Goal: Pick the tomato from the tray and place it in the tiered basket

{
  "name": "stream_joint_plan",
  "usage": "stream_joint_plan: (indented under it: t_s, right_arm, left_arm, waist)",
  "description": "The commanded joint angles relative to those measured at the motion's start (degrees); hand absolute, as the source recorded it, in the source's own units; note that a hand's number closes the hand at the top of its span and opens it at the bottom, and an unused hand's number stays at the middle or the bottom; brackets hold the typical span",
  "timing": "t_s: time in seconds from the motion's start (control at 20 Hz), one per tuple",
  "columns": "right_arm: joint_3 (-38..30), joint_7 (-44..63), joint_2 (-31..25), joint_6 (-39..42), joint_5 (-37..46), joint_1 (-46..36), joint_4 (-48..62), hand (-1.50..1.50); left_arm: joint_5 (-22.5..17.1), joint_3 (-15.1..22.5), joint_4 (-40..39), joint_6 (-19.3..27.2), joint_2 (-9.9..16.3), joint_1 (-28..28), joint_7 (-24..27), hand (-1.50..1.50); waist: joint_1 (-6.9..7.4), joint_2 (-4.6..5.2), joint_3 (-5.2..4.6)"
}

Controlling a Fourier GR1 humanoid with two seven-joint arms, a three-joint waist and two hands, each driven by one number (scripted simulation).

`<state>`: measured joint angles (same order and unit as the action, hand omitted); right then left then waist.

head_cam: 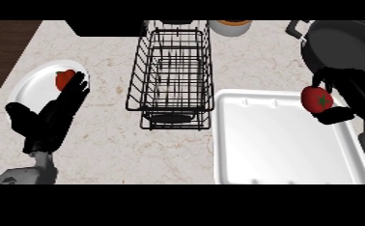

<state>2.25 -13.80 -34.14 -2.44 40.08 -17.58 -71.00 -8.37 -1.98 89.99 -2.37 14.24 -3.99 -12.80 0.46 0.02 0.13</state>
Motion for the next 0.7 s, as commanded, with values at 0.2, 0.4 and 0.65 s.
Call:
stream_joint_plan:
  t_s: [0.2,0.4,0.65]
  right_arm:
    - [-9.6,-5.1,1.0,8.3,-18.8,-3.7,-12.1,1.50]
    - [-6.9,3.6,3.5,13.6,-20.6,-4.7,-20.6,1.50]
    - [-4.0,15.6,4.1,19.6,-22.1,-7.2,-31.2,1.50]
  left_arm:
    - [0.0,-1.1,-0.8,0.1,-0.3,1.0,0.8,0.00]
    - [2.0,-0.8,-2.6,0.7,-0.8,-0.8,1.5,0.00]
    - [2.3,0.2,-0.5,0.6,-1.9,-0.8,0.2,0.00]
  waist:
    - [-1.16,-0.31,-0.16]
    - [-0.89,-0.16,-0.17]
    - [-0.55,-0.17,-0.18]
